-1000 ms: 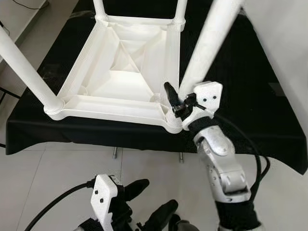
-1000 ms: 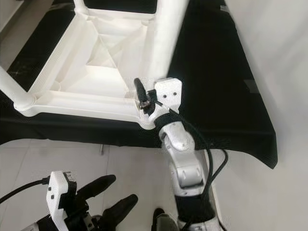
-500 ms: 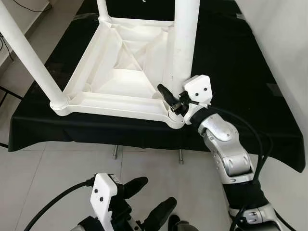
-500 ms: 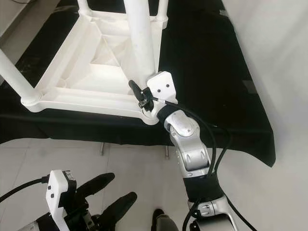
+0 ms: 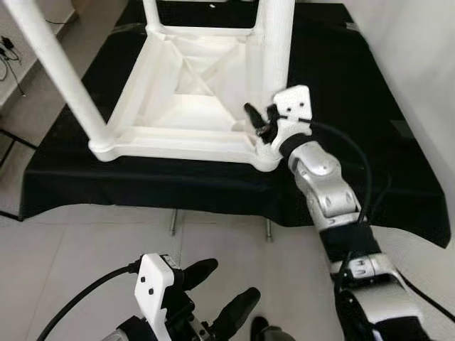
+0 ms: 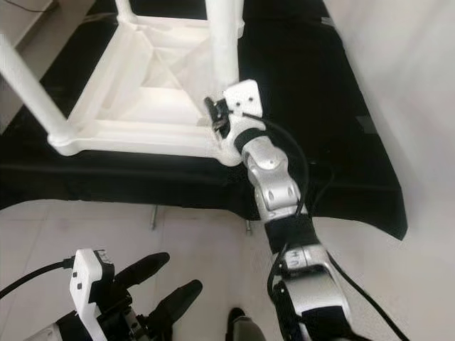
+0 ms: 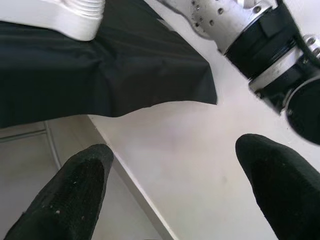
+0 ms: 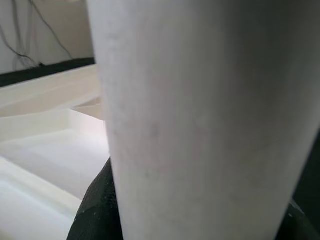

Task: Building children table

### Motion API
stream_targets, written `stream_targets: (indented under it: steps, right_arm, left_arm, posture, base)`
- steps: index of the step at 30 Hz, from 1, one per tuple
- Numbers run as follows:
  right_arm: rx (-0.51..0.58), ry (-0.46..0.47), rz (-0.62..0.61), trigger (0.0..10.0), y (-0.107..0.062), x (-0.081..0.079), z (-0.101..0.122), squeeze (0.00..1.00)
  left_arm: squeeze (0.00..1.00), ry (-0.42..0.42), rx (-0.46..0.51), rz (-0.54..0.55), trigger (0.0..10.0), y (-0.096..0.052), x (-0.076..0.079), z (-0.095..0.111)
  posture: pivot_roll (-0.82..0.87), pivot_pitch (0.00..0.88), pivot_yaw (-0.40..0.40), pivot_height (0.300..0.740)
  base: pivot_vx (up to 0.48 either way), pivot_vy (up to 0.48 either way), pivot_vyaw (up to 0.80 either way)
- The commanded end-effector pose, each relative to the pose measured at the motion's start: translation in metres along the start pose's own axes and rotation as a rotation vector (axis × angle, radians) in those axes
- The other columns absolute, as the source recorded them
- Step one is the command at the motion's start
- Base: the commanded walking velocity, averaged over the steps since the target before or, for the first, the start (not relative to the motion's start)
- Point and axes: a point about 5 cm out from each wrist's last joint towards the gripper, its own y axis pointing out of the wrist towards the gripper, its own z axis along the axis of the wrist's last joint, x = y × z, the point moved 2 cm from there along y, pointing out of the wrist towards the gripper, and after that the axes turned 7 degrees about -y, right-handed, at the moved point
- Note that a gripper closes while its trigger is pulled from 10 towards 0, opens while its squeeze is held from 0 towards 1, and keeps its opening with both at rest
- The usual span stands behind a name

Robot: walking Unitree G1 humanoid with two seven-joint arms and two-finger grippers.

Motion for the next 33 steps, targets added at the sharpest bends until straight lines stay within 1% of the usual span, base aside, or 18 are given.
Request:
stream_targets:
  steps: [1, 3, 5, 9, 10, 13, 16, 18, 19, 21, 22, 23, 24, 26, 27, 28, 30, 33]
  right_arm:
    - [-0.047, -0.012, -0.069, 10.0, -0.004, 0.016, -0.012, 0.00]
    - [-0.042, 0.014, -0.088, 10.0, -0.004, 0.025, -0.012, 0.00]
    - [-0.039, 0.031, -0.089, 10.0, -0.004, 0.026, -0.011, 0.00]
    - [0.064, 0.276, -0.042, 10.0, -0.007, 0.027, 0.000, 0.00]
    - [0.064, 0.276, -0.042, 10.0, -0.007, 0.027, 0.000, 0.00]
    - [0.146, 0.391, 0.058, 10.0, -0.014, 0.019, 0.014, 0.00]
    - [0.162, 0.378, 0.088, 10.0, -0.019, 0.016, 0.017, 0.00]
    - [0.171, 0.329, 0.137, 10.0, -0.029, 0.013, 0.017, 0.00]
    - [0.171, 0.329, 0.137, 10.0, -0.029, 0.013, 0.017, 0.00]
    - [0.147, 0.325, 0.157, 10.0, -0.037, 0.014, 0.011, 0.00]
    - [0.147, 0.325, 0.157, 10.0, -0.037, 0.014, 0.011, 0.00]
    - [0.126, 0.328, 0.170, 10.0, -0.040, 0.013, 0.005, 0.00]
    - [0.094, 0.316, 0.200, 10.0, -0.045, 0.006, -0.001, 0.00]
    - [0.094, 0.316, 0.200, 10.0, -0.045, 0.006, -0.001, 0.00]
    - [0.069, 0.302, 0.229, 10.0, -0.050, 0.000, -0.006, 0.00]
    - [0.069, 0.302, 0.229, 10.0, -0.050, 0.000, -0.006, 0.00]
    - [0.006, 0.307, 0.279, 10.0, -0.063, -0.017, -0.018, 0.00]
    - [-0.030, 0.335, 0.285, 10.0, -0.069, -0.023, -0.023, 0.00]
  left_arm:
    - [0.00, -0.010, -0.008, 0.009, 10.0, -0.001, -0.002, -0.004]
    - [0.00, -0.004, -0.002, 0.011, 10.0, 0.001, -0.005, -0.004]
    - [0.00, -0.002, 0.001, 0.011, 10.0, 0.002, -0.005, -0.004]
    - [0.00, -0.016, 0.012, 0.046, 10.0, 0.006, -0.016, -0.005]
    - [0.00, -0.016, 0.012, 0.046, 10.0, 0.006, -0.016, -0.005]
    - [0.00, -0.026, -0.007, 0.076, 10.0, 0.007, -0.025, -0.007]
    - [0.00, -0.023, -0.001, 0.099, 10.0, 0.008, -0.030, -0.006]
    - [0.00, 0.050, 0.036, 0.189, 10.0, 0.010, -0.046, 0.002]
    - [0.00, 0.050, 0.036, 0.189, 10.0, 0.010, -0.046, 0.002]
    - [0.00, 0.138, 0.099, 0.283, 10.0, 0.013, -0.062, 0.016]
    - [0.00, 0.138, 0.099, 0.283, 10.0, 0.013, -0.062, 0.016]
    - [0.00, 0.164, 0.123, 0.323, 10.0, 0.015, -0.069, 0.021]
    - [0.00, 0.187, 0.143, 0.353, 10.0, 0.015, -0.074, 0.025]
    - [0.00, 0.187, 0.143, 0.353, 10.0, 0.015, -0.074, 0.025]
    - [0.00, 0.195, 0.156, 0.370, 10.0, 0.015, -0.077, 0.028]
    - [0.00, 0.195, 0.156, 0.370, 10.0, 0.015, -0.077, 0.028]
    - [0.00, 0.178, 0.172, 0.405, 10.0, 0.008, -0.081, 0.028]
    - [0.00, 0.164, 0.175, 0.411, 10.0, 0.004, -0.081, 0.026]
  posture:
    - [0.02, 0.296, -0.028, 0.740]
    - [0.01, 0.277, -0.034, 0.740]
    - [0.01, 0.277, -0.034, 0.740]
    - [0.01, 0.231, -0.047, 0.740]
    - [0.01, 0.231, -0.047, 0.740]
    - [0.01, 0.203, -0.046, 0.740]
    - [0.01, 0.183, -0.047, 0.740]
    - [0.00, 0.152, -0.053, 0.740]
    - [0.00, 0.152, -0.053, 0.740]
    - [0.00, 0.128, -0.062, 0.740]
    - [0.00, 0.128, -0.062, 0.740]
    - [0.00, 0.114, -0.066, 0.740]
    - [0.01, 0.101, -0.069, 0.740]
    - [0.01, 0.101, -0.069, 0.740]
    - [0.01, 0.098, -0.069, 0.740]
    - [0.01, 0.098, -0.069, 0.740]
    - [0.01, 0.081, -0.068, 0.740]
    - [0.01, 0.075, -0.063, 0.740]
  base:
    - [0.000, 0.000, 0.00]
    - [0.000, 0.000, 0.00]
    - [0.000, 0.000, 0.00]
    - [0.000, 0.000, 0.00]
    - [0.000, 0.000, 0.00]
    - [0.000, 0.000, 0.00]
    - [0.000, 0.000, 0.00]
    - [0.000, 0.000, 0.00]
    - [0.000, 0.000, 0.00]
    - [0.000, 0.000, 0.00]
    - [0.000, 0.000, 0.00]
    - [0.000, 0.000, 0.00]
    - [0.000, 0.000, 0.00]
    - [0.000, 0.000, 0.00]
    - [0.000, 0.000, 0.00]
    - [0.000, 0.000, 0.00]
    - [0.000, 0.000, 0.00]
    - [0.223, 0.000, -0.53]
